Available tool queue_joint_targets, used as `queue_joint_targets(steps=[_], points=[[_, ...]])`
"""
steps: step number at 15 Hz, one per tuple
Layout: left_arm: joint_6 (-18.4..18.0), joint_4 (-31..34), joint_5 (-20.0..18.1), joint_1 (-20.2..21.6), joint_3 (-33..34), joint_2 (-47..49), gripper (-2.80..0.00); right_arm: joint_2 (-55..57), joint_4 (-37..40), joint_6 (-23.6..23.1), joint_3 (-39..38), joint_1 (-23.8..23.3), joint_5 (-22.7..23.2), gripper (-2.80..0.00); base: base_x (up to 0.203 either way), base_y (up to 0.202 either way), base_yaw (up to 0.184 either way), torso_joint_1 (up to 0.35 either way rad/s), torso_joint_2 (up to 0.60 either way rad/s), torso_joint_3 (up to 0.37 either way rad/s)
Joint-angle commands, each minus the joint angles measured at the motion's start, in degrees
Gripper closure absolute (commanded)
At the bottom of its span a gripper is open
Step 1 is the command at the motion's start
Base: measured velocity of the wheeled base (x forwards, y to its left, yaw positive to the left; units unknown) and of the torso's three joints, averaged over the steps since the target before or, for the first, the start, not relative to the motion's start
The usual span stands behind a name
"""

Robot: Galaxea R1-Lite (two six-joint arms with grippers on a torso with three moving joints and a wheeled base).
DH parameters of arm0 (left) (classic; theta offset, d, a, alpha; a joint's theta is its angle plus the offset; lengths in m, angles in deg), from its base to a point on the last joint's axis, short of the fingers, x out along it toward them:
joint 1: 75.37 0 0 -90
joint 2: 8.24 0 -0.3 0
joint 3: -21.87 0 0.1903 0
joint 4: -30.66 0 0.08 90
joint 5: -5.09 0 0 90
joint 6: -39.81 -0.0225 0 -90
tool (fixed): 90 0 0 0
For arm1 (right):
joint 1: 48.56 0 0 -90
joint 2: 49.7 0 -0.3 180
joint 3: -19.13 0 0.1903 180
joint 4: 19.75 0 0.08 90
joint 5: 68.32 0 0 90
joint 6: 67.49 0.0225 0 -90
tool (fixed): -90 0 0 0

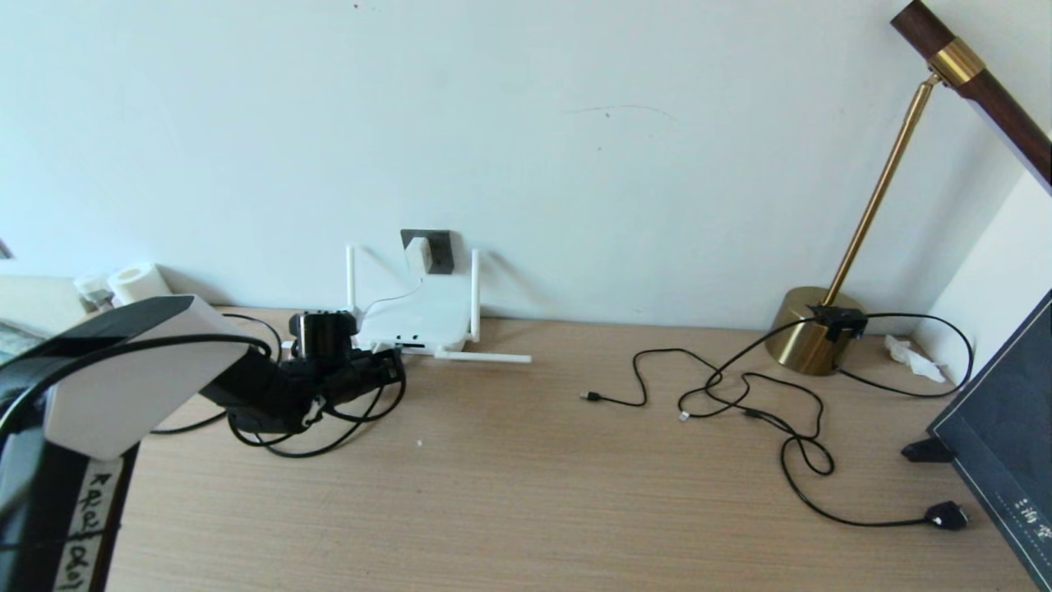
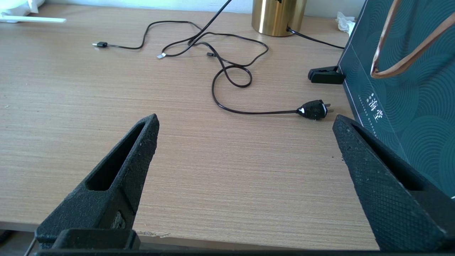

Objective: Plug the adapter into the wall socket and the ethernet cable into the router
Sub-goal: Align cable and router interface

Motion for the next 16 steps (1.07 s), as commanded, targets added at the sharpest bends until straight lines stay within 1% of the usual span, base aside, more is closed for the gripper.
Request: queue_joint_targets(steps=[1,16], points=[[0.03,-0.07,-0.05,0.01,-0.15,-0.05,0.0,-0.01,0.02,-0.03,-0.01,0.02,0.02,-2.8,0.0,0.0,0.0,0.0,0.0,0.0],[0.03,0.28,-0.05,0.01,-1.64,0.29,0.0,-0.02,0.02,0.04,-0.01,0.02,-0.06,-2.8,0.0,0.0,0.0,0.0,0.0,0.0]])
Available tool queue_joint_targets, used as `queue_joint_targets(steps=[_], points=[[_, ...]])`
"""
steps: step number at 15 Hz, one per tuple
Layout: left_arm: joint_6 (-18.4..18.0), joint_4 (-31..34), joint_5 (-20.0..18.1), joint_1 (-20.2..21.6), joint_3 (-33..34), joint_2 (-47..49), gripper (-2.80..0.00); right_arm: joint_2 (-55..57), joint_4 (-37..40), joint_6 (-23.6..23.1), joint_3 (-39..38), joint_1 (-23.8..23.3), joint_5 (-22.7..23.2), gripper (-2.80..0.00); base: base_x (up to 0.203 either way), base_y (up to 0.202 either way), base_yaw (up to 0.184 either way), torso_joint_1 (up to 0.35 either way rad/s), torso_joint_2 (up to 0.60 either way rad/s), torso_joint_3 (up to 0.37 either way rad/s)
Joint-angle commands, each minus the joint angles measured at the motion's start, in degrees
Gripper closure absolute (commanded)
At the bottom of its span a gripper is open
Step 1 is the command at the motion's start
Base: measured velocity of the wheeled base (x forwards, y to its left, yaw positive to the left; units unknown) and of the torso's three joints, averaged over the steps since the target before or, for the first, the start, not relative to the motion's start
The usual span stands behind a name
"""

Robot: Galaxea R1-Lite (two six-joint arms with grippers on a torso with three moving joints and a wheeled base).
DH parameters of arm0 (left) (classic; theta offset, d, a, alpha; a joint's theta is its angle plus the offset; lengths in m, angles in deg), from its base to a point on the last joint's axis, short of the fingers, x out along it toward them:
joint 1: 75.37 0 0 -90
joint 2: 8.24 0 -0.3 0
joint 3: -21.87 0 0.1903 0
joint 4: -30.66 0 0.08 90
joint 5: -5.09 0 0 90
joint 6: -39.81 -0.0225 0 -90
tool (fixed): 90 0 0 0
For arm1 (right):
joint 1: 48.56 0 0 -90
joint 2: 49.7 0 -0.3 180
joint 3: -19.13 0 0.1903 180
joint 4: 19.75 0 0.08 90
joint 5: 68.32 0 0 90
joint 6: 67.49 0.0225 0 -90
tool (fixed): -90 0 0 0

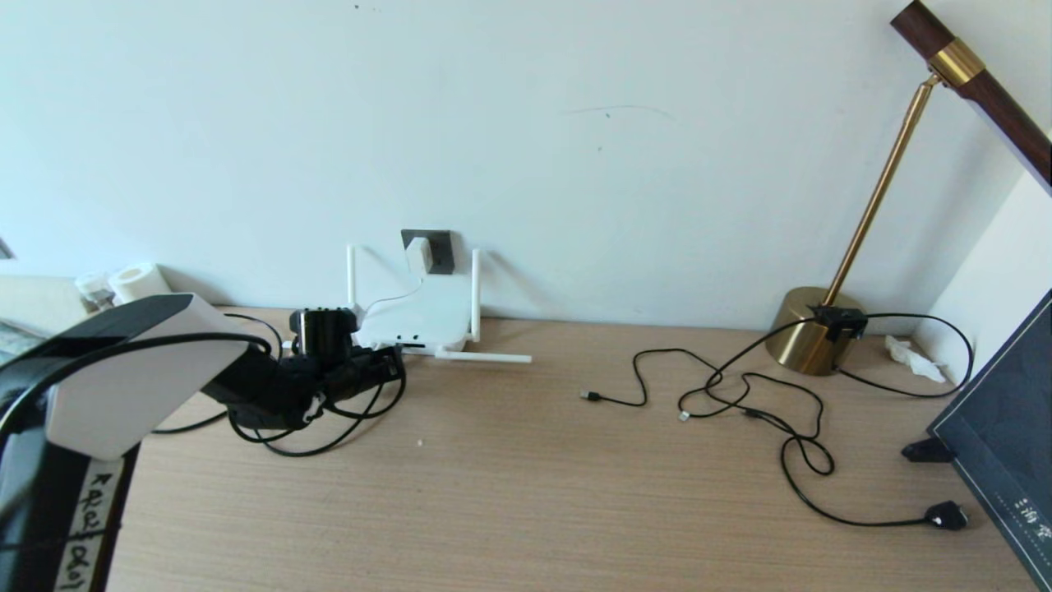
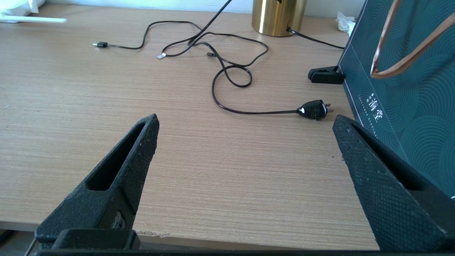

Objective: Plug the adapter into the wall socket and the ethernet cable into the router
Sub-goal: Align cable and router interface

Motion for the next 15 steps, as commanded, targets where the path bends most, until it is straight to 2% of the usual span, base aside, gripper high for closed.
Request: queue_joint_targets(steps=[1,15], points=[[0.1,-0.45,-0.03,0.0,-0.08,0.09,0.0,0.01,0.02,0.0,-0.01,0.02,-0.05,-2.8,0.0,0.0,0.0,0.0,0.0,0.0],[0.1,0.8,-0.03,0.08,-2.54,1.32,0.0,0.04,0.02,-0.06,-0.01,0.02,0.0,-2.8,0.0,0.0,0.0,0.0,0.0,0.0]])
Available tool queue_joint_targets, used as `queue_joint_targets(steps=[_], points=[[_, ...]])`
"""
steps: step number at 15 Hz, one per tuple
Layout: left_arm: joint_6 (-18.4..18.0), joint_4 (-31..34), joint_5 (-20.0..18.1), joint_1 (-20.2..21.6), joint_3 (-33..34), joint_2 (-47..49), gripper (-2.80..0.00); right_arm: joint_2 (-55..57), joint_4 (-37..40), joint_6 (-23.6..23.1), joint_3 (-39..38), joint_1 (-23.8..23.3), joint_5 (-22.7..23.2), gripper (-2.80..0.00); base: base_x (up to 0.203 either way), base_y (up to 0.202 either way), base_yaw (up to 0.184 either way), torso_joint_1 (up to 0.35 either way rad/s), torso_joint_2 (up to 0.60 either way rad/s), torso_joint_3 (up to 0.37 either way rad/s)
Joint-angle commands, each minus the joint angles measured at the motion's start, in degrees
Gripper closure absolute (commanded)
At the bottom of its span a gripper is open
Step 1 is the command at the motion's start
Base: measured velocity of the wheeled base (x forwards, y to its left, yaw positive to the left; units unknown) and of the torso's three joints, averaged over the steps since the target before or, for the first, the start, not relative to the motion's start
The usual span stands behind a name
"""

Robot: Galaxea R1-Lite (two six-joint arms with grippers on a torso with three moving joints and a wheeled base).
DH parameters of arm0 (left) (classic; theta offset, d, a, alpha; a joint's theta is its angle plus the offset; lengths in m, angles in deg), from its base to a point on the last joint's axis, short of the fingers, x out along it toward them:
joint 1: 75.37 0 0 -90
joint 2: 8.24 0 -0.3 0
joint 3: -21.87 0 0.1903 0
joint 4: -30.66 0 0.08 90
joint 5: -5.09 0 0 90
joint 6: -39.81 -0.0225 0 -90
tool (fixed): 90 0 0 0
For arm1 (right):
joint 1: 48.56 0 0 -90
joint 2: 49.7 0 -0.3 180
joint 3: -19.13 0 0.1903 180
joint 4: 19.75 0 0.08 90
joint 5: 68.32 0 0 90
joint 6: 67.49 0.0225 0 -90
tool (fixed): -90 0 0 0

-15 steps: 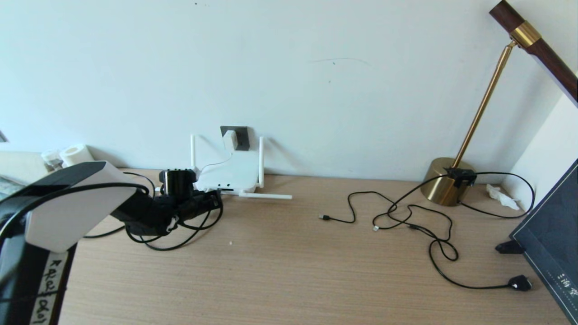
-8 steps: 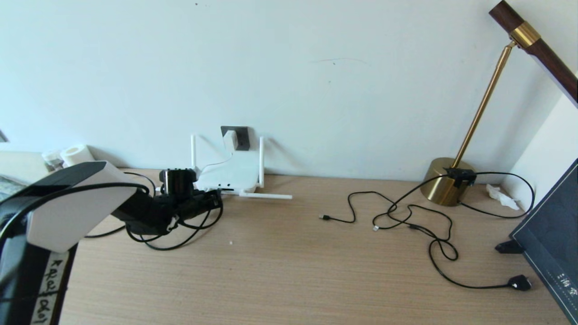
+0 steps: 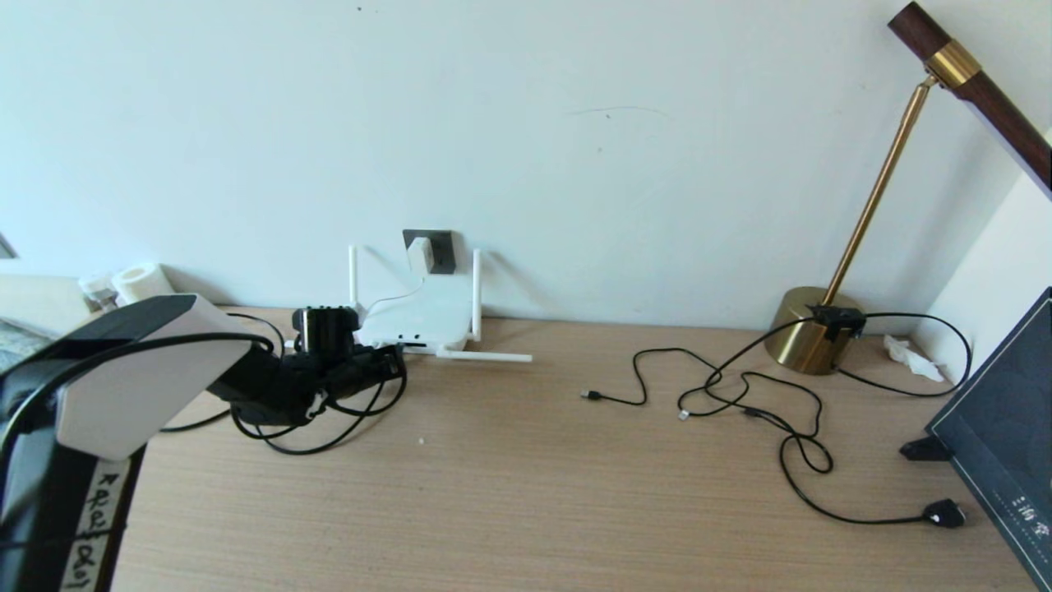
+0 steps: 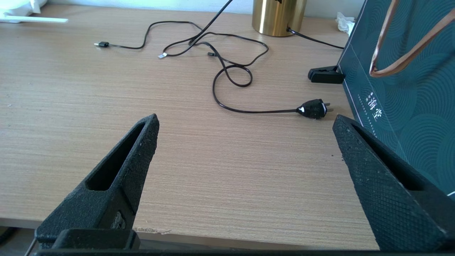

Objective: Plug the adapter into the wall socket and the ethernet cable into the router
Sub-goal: Align cable and router interface

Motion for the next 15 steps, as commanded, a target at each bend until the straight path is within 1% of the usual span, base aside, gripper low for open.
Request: queue_joint_targets(steps=[1,15], points=[[0.11,-0.39,-0.02,0.0,-0.09,0.2,0.0,-0.01,0.02,-0.03,-0.01,0.04,0.04,-2.8,0.0,0.0,0.0,0.0,0.0,0.0],[0.03,-0.3,-0.02,-0.35,-0.61,0.81,0.0,0.06,0.02,0.04,-0.01,0.04,-0.02,-2.8,0.0,0.0,0.0,0.0,0.0,0.0]])
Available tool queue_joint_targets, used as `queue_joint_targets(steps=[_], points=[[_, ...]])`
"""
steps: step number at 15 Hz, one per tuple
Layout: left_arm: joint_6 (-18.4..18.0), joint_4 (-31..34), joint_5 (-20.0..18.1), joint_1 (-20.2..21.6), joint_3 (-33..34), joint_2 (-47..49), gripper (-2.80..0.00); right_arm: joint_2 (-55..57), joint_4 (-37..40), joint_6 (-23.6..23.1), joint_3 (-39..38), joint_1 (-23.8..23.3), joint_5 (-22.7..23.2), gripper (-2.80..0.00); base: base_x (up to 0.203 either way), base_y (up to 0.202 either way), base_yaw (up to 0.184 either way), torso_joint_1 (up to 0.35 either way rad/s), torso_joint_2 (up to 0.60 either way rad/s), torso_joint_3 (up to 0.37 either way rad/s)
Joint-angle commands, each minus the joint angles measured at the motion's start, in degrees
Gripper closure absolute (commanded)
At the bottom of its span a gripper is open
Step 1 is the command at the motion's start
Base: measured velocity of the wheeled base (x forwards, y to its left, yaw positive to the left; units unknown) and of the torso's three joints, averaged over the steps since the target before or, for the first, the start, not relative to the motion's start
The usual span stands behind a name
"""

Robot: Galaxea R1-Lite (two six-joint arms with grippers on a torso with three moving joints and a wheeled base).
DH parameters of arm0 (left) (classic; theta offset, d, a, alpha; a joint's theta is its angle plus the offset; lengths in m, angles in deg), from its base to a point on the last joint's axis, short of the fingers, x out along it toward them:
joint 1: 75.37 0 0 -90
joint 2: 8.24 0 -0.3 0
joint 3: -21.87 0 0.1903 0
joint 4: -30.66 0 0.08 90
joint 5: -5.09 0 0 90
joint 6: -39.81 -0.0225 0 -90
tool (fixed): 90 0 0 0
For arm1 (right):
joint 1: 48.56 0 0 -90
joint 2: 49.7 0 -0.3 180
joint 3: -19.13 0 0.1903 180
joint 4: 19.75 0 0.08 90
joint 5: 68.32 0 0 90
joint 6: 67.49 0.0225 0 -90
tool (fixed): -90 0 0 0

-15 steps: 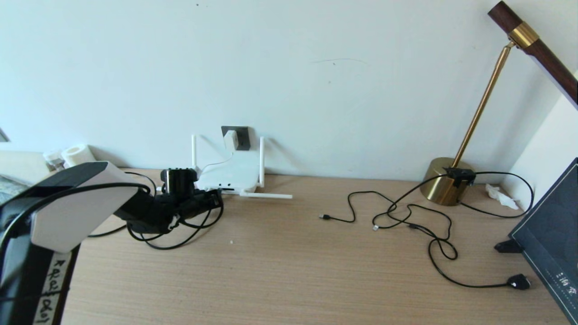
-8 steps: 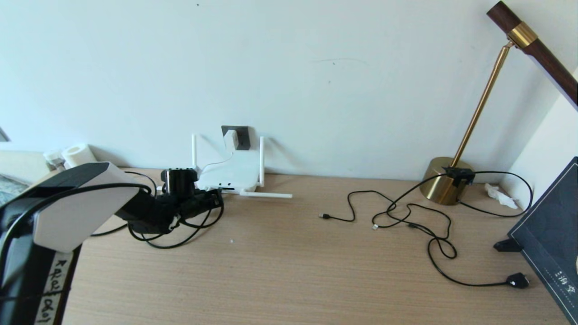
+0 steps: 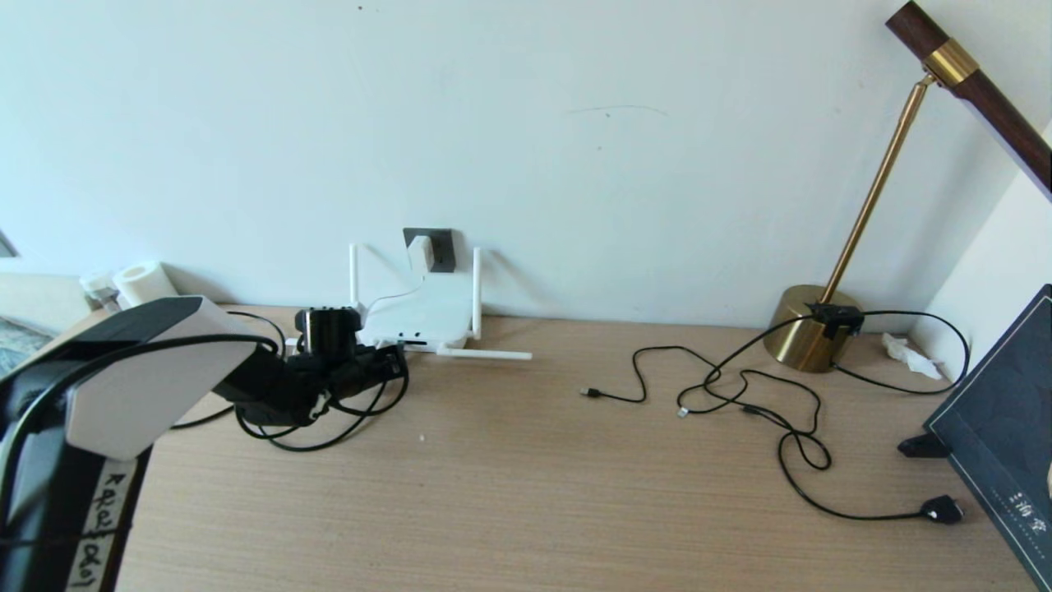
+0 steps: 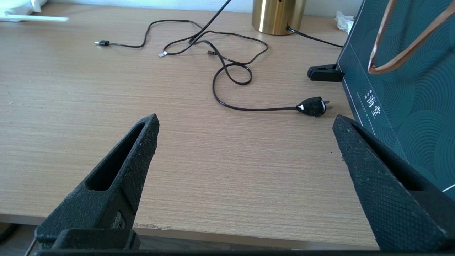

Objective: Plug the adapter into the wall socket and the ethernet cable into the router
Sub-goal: Align cable and router interface

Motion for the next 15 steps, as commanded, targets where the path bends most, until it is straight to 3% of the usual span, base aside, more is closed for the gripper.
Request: queue_joint_targets(steps=[1,15], points=[[0.09,-0.06,-0.06,-0.07,-0.06,0.05,0.0,-0.02,0.02,-0.01,-0.01,0.02,0.01,-2.8,0.0,0.0,0.0,0.0,0.0,0.0],[0.09,-0.06,0.2,-0.69,0.2,-0.48,0.0,0.06,0.02,0.01,-0.01,0.02,0.02,-2.8,0.0,0.0,0.0,0.0,0.0,0.0]])
